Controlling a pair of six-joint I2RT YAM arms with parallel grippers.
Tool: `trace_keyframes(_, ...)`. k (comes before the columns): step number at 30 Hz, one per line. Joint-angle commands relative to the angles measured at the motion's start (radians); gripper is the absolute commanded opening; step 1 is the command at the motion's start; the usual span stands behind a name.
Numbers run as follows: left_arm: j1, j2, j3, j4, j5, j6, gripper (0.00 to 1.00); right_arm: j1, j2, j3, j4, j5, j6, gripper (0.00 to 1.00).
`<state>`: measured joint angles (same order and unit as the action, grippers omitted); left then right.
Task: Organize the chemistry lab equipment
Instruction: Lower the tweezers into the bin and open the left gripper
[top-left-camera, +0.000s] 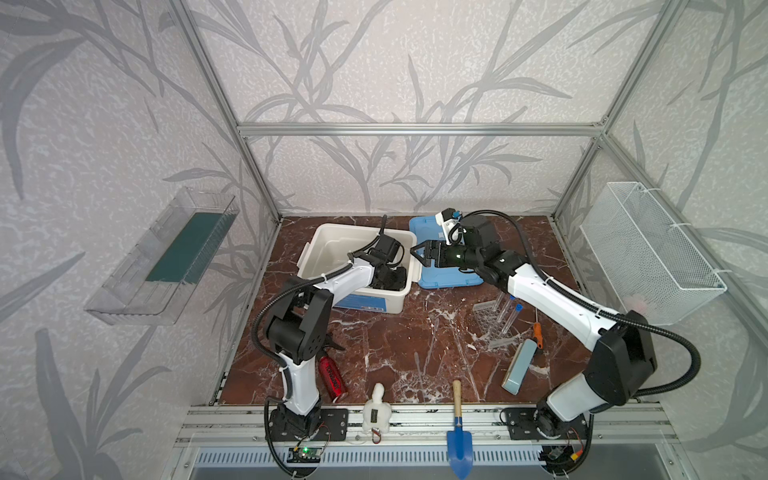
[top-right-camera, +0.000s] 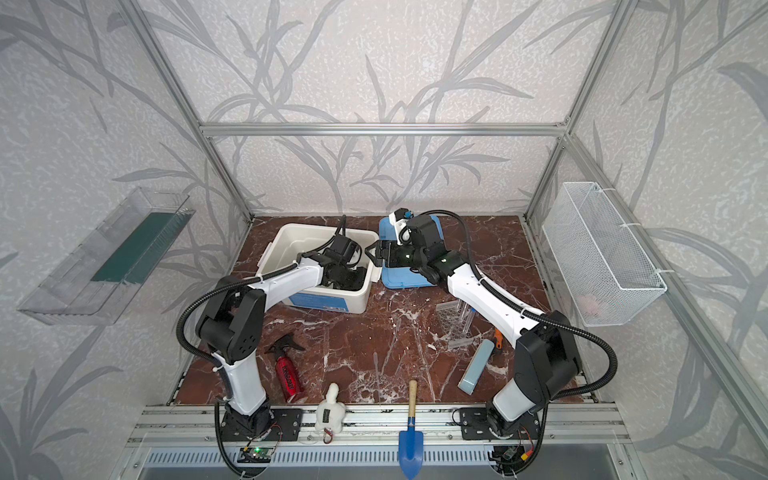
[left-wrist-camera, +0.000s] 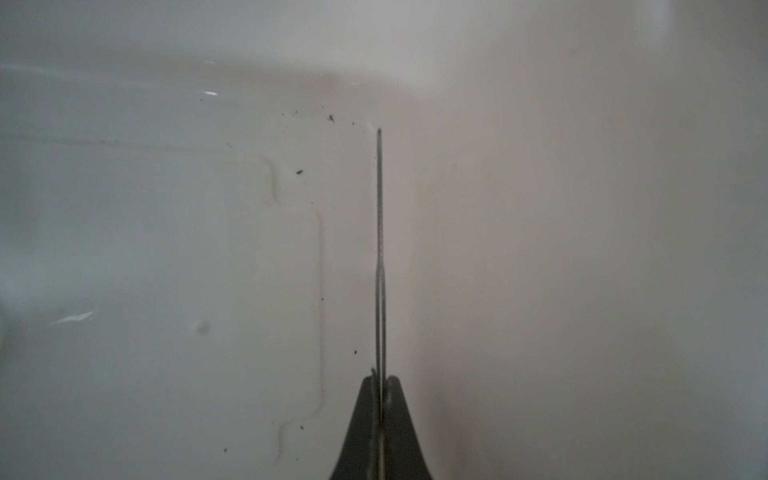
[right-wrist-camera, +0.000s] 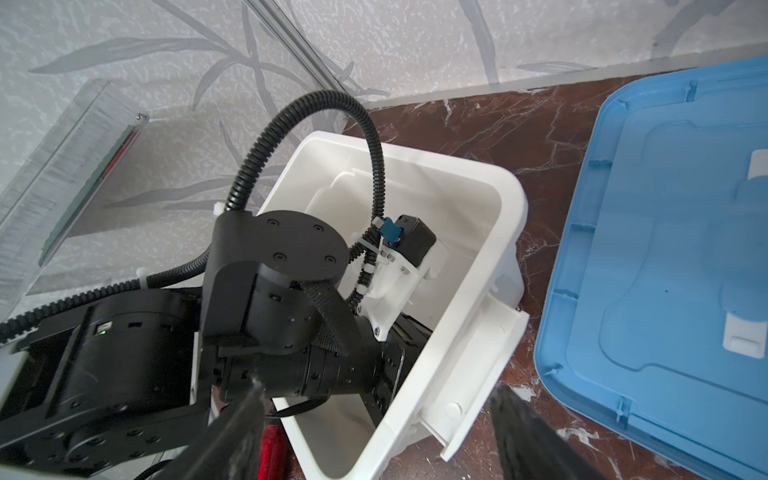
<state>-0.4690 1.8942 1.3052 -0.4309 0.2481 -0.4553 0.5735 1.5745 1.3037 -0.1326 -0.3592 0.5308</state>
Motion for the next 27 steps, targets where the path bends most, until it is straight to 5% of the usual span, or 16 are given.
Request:
trace_keyframes(1,0.007,0.026,0.016,0.019,0.020,0.023,0.00,-0.007,-0.016,-0.014,0.002,0.003,-0.018,0.84)
trace_keyframes(24,0.015,0.132,0.041,0.046,-0.029,0.041,0.01,-0.023,-0.006,-0.018,-0.002,-0.003,-0.031,0.84)
trace_keyframes(27,0.016,0.132,0.045,0.045,-0.032,0.043,0.07,-0.022,-0.001,-0.018,-0.002,-0.007,-0.029,0.84)
